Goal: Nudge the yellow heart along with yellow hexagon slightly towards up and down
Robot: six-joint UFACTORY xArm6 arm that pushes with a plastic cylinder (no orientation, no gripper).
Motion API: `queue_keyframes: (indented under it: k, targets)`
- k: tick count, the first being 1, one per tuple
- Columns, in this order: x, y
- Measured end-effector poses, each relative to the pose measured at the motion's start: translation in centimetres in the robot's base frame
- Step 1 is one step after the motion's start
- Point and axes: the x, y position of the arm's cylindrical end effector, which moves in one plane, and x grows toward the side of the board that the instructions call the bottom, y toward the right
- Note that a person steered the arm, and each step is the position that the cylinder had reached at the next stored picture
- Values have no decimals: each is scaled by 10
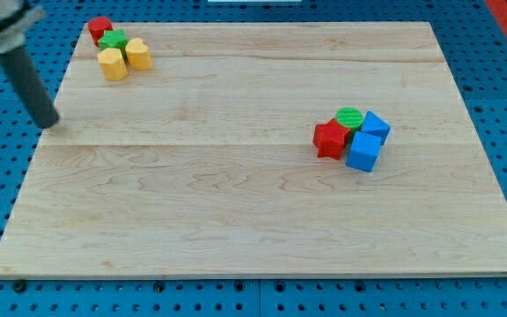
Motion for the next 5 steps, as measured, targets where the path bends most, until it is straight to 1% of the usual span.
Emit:
queue_keyframes:
  k: [1,2,3,4,5]
  targets:
    - [-7,-5]
    - [-42,43]
    - [-61,-2]
    - [-82,20]
    - [-103,129]
